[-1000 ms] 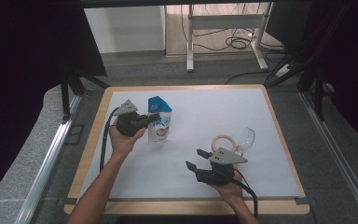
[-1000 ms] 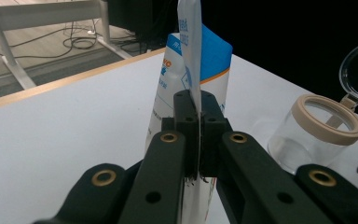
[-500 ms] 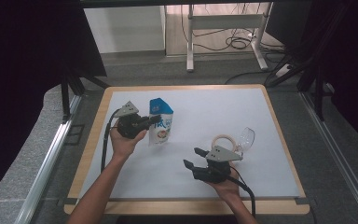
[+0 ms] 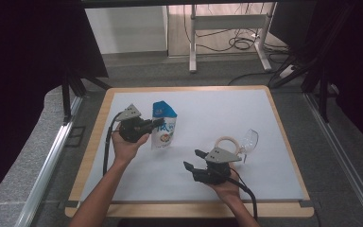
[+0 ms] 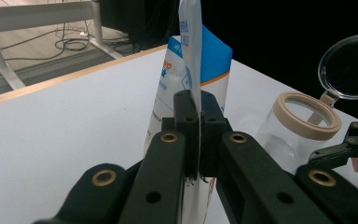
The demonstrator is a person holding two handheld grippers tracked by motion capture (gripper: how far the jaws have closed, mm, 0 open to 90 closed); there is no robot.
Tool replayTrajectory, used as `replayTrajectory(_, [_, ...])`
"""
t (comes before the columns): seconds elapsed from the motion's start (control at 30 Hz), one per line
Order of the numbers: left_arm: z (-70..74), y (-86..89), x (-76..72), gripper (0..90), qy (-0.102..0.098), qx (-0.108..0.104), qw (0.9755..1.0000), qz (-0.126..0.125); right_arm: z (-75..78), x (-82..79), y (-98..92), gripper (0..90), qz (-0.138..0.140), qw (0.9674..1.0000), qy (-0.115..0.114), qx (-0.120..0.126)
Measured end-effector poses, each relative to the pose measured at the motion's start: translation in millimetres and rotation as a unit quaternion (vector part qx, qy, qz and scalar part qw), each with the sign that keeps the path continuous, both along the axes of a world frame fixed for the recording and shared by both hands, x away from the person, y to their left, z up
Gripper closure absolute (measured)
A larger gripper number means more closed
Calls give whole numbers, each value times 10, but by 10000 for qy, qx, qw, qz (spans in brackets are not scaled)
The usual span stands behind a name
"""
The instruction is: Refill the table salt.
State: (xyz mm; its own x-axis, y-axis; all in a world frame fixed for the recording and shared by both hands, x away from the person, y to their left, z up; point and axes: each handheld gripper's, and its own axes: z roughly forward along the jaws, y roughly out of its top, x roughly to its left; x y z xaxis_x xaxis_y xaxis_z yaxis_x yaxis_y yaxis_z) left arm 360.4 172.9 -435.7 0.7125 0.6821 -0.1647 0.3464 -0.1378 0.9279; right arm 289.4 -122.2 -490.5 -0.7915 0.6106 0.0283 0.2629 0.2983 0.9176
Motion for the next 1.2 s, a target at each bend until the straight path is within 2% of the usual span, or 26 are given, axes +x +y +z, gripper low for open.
replayTrajectory(0.73, [15, -59, -76, 898, -2, -75, 9999, -123, -70, 30, 93, 391, 30, 9999, 95, -93])
replayTrajectory(1.2, [57, -166, -164, 899, -31, -131, 9993, -341, -107, 20, 111, 389, 14, 9998, 103, -168])
